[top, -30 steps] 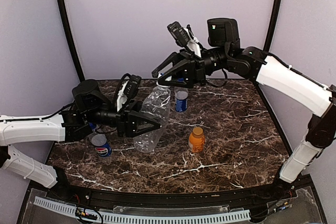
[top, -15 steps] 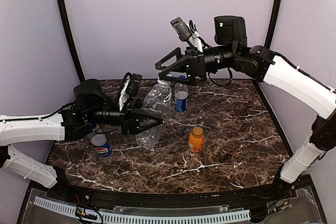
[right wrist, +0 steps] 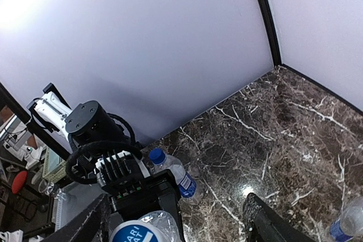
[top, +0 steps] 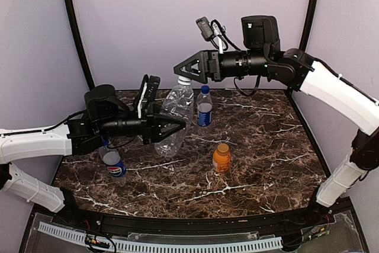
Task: Unscrew the bottle caps
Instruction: Unscrew the bottle cap from the plastic bottle.
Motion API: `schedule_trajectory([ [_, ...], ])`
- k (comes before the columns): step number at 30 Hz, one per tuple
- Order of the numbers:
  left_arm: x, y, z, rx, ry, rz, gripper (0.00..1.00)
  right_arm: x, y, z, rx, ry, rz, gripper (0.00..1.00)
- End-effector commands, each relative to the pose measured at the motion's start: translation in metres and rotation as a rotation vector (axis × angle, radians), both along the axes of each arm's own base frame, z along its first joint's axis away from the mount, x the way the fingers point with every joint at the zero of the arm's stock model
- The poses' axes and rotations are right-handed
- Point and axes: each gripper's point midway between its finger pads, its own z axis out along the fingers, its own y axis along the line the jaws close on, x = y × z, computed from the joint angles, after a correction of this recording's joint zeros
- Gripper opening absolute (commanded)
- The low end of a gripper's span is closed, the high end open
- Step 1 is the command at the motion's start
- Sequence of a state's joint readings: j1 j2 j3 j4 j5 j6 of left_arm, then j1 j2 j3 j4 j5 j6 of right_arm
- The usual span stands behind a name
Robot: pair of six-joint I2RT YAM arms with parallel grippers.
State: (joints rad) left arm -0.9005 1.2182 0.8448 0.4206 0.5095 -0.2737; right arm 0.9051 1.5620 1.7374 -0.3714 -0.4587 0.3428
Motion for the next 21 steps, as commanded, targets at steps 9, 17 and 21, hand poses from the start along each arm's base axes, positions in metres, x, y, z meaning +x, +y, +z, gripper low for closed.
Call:
schedule_trajectory([
  [9, 0.0146, 0.0015, 0.0074, 0.01, -0.024, 0.079, 0.33, -0.0013, 0.0114, -0.0029, -0.001, 0.018, 0.0, 0.52],
  [17, 0.0162, 0.0033, 0.0063, 0.017, -0.023, 0.094, 0.33, -0.0055, 0.0134, -0.003, 0.009, 0.017, 0.025, 0.3],
  [21, 0.0162, 0.0039, 0.0062, 0.017, -0.022, 0.097, 0.33, -0.0065, 0.0134, -0.0046, 0.011, 0.0, 0.035, 0.19],
])
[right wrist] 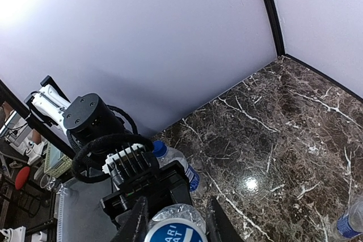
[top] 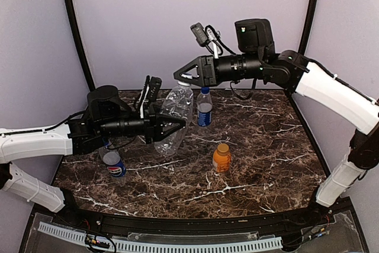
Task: Unscrew the bottle caps
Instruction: Unscrew the bottle cap from the plastic bottle.
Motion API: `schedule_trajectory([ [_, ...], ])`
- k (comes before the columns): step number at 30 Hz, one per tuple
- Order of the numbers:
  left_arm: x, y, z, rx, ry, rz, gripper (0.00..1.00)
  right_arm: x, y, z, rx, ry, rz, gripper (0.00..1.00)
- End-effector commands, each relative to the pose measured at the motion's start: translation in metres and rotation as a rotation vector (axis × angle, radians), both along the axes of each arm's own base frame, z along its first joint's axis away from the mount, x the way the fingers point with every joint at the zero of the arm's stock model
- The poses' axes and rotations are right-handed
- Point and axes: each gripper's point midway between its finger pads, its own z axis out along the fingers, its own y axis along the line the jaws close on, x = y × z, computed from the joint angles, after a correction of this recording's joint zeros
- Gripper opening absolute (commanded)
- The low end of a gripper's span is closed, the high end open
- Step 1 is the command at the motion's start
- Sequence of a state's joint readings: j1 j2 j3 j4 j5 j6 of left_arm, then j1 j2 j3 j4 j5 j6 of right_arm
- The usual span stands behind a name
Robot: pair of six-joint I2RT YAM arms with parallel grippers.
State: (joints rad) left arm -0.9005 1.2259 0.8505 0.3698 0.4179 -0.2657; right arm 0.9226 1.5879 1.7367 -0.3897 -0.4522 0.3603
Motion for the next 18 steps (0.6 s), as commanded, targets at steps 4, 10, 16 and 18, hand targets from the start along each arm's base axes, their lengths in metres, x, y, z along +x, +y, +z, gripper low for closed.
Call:
schedule_trajectory([
  [4, -0.002, 0.002, 0.021, -0.033, -0.047, -0.004, 0.33, -0.008, 0.004, 0.012, 0.047, -0.112, 0.066, 0.11],
  [10, -0.037, 0.002, 0.031, -0.094, -0.07, -0.19, 0.33, -0.048, -0.004, 0.021, 0.131, -0.283, 0.396, 0.07],
  [16, -0.08, 0.007, 0.044, -0.195, -0.056, -0.423, 0.34, -0.087, -0.018, 0.022, 0.221, -0.371, 0.698, 0.14],
  [18, -0.081, 0.008, 0.044, -0.203, -0.054, -0.431, 0.34, -0.086, -0.017, 0.02, 0.222, -0.355, 0.715, 0.17],
])
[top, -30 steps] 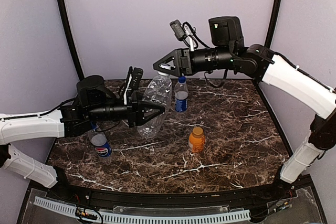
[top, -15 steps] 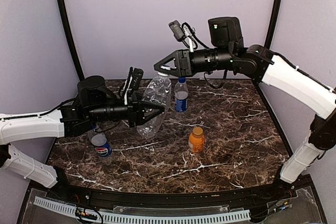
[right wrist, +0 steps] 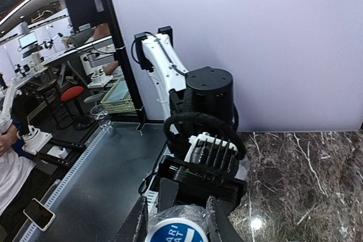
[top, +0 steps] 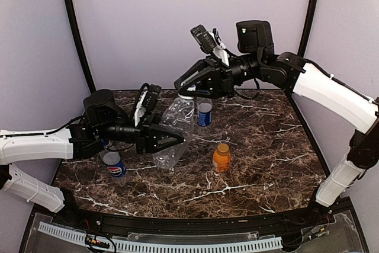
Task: Unscrew the bottle caps
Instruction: Unscrew the bottle cap from the plastic bottle.
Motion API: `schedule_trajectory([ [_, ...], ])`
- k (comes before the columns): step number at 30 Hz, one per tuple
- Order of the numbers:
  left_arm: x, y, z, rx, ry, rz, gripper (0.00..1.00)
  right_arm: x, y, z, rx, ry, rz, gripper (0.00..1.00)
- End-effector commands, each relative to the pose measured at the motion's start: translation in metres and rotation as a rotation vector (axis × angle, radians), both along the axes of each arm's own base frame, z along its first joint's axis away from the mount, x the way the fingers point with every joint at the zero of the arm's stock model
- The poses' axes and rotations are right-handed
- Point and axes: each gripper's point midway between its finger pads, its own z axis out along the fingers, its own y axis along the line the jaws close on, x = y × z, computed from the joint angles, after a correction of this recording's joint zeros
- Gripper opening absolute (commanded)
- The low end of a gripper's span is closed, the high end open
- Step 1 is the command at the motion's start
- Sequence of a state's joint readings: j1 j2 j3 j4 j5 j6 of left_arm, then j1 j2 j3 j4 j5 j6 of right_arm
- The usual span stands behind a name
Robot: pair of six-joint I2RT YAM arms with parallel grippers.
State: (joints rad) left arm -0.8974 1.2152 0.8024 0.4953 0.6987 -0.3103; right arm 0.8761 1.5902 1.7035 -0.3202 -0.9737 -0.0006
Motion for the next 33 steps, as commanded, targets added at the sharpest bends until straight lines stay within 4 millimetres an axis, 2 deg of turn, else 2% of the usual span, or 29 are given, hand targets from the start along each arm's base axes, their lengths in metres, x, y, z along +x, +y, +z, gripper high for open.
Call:
schedule_trajectory([
  [1, -0.032, 0.01, 0.033, -0.126, -0.046, -0.151, 0.34, -0.019, -0.008, 0.006, 0.073, -0.066, 0.189, 0.17],
  [4, -0.03, 0.009, 0.031, -0.123, -0.05, -0.141, 0.34, -0.014, -0.005, 0.004, 0.061, -0.058, 0.147, 0.19],
  [8, -0.027, 0.008, 0.03, -0.116, -0.056, -0.124, 0.34, -0.006, -0.004, 0.005, 0.046, -0.045, 0.086, 0.27],
  [14, -0.016, 0.007, 0.024, -0.091, -0.056, -0.06, 0.33, 0.005, -0.002, 0.007, 0.026, -0.009, -0.003, 0.44],
  [19, -0.01, 0.008, 0.022, -0.075, -0.066, -0.017, 0.33, 0.007, -0.004, 0.013, 0.032, 0.019, -0.045, 0.58],
  [26, 0.013, 0.007, 0.019, -0.031, -0.068, 0.112, 0.33, 0.008, -0.012, 0.029, 0.046, 0.047, -0.135, 0.81],
  [29, 0.022, 0.006, 0.015, -0.007, -0.066, 0.156, 0.33, 0.026, -0.012, 0.037, 0.036, 0.106, -0.269, 0.85],
  [33, 0.03, 0.004, 0.014, 0.008, -0.064, 0.192, 0.33, 0.062, -0.007, 0.028, -0.022, 0.198, -0.504, 0.86],
])
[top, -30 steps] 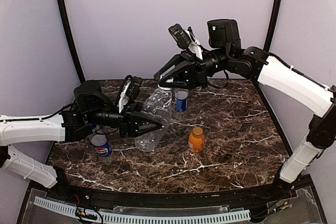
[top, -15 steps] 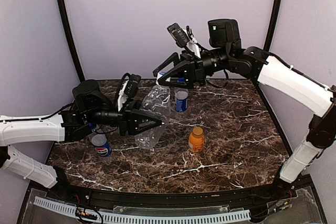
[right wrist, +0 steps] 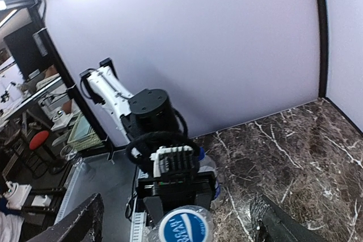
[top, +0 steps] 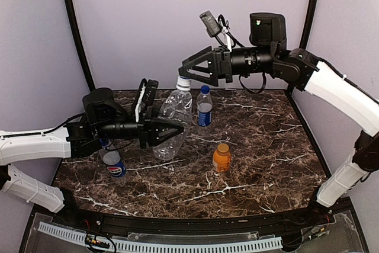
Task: Unscrew the bottle caps
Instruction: Unscrew the bottle cap from the plastic bottle.
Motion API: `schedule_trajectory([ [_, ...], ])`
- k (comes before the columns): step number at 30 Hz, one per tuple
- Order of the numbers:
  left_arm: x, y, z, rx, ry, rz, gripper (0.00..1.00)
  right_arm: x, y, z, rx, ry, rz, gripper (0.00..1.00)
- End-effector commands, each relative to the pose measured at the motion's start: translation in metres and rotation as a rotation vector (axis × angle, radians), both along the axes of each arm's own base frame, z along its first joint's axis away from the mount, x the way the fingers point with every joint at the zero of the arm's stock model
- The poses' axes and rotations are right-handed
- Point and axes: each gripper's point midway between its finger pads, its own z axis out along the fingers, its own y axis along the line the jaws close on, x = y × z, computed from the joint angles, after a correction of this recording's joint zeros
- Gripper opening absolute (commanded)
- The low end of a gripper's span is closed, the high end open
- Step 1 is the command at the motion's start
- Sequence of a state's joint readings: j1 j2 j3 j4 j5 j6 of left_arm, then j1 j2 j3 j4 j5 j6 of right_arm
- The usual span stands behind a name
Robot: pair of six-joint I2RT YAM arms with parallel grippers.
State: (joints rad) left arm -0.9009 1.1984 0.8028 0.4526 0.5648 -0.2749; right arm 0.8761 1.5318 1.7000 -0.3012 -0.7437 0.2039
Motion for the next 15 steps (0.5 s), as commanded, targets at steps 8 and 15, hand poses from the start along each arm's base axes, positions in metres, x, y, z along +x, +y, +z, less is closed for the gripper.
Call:
schedule_trajectory([
  [8, 0.02, -0.001, 0.016, -0.011, -0.03, 0.098, 0.33, 0.045, 0.016, -0.011, -0.048, 0.122, -0.303, 0.8],
  [15, 0.023, 0.0, 0.015, -0.001, -0.037, 0.119, 0.33, 0.039, 0.021, -0.017, -0.066, 0.13, -0.274, 0.7],
])
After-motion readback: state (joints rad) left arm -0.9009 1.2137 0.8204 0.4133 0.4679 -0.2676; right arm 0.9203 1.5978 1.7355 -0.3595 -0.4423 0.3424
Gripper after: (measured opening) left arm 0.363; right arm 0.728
